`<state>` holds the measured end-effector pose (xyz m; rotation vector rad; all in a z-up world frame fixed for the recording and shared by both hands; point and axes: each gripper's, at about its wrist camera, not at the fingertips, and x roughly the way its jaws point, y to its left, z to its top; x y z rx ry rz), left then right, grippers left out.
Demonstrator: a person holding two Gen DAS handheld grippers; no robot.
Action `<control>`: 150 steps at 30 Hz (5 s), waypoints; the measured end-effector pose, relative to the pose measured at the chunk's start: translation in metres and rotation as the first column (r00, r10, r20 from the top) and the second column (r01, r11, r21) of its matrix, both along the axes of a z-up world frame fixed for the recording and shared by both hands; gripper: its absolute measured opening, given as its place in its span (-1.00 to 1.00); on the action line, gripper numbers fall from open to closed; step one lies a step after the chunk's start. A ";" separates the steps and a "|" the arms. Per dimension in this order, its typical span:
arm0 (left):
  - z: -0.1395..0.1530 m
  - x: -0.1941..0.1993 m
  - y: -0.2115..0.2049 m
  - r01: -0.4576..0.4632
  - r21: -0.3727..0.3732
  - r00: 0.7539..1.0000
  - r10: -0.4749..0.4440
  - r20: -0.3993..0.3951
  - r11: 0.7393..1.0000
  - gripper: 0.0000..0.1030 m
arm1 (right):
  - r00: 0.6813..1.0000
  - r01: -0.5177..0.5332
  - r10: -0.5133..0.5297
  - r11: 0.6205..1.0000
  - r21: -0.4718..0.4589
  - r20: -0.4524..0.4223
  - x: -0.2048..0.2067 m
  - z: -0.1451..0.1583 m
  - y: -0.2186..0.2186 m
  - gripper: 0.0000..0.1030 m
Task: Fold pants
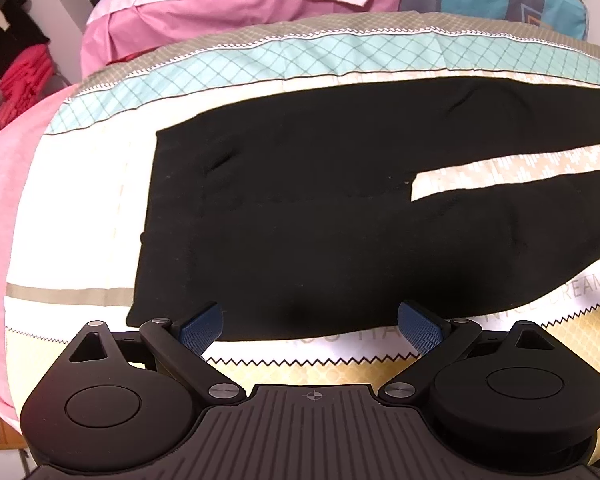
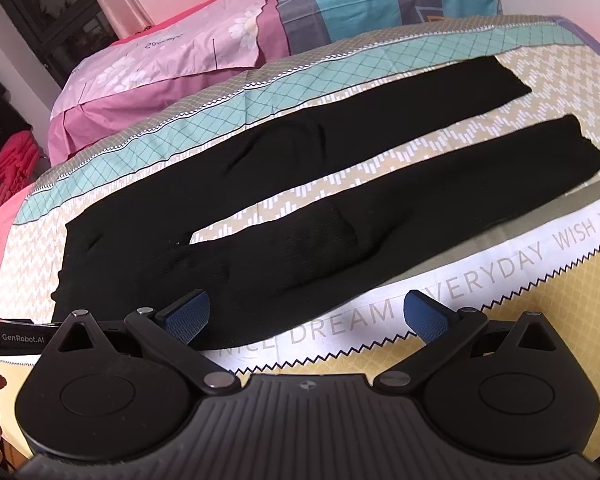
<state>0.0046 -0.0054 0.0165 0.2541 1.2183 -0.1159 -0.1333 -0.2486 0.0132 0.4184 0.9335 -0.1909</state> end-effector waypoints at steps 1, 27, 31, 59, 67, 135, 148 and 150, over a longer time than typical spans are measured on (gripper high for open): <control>0.000 0.000 0.000 0.002 -0.001 1.000 -0.002 0.002 1.000 1.00 | 1.000 -0.005 0.005 1.000 -0.007 0.001 0.000 0.001 0.002 0.99; 0.007 0.000 -0.002 0.036 0.017 0.998 -0.037 0.047 0.999 1.00 | 0.997 -0.071 0.068 0.993 -0.095 -0.029 0.016 0.002 0.024 0.99; 0.001 0.004 0.002 0.018 0.016 0.999 -0.018 0.028 1.000 1.00 | 0.997 -0.073 0.070 0.993 -0.096 -0.033 0.016 0.000 0.025 0.99; -0.107 0.033 0.022 -0.136 -0.102 0.986 0.125 -0.109 0.986 1.00 | 0.928 0.360 -0.368 0.926 0.114 0.055 -0.071 -0.066 -0.126 0.90; -0.111 0.038 0.016 -0.150 -0.073 0.985 0.142 -0.099 0.986 1.00 | 0.809 0.570 -0.582 0.812 0.127 0.083 -0.059 -0.084 -0.225 0.32; -0.100 0.032 0.031 0.006 -0.158 0.995 -0.023 -0.102 0.987 1.00 | 0.925 0.370 -0.348 0.916 -0.154 0.152 -0.053 -0.064 -0.134 -0.02; -0.087 0.041 0.061 -0.028 -0.193 0.999 0.020 -0.044 0.981 1.00 | 0.947 -0.300 0.321 0.907 -0.296 0.024 0.005 -0.075 0.034 0.00; -0.088 0.041 0.057 -0.021 -0.178 0.999 0.013 -0.045 0.984 1.00 | 0.952 -0.292 0.306 0.906 -0.306 -0.002 0.016 -0.081 0.038 0.03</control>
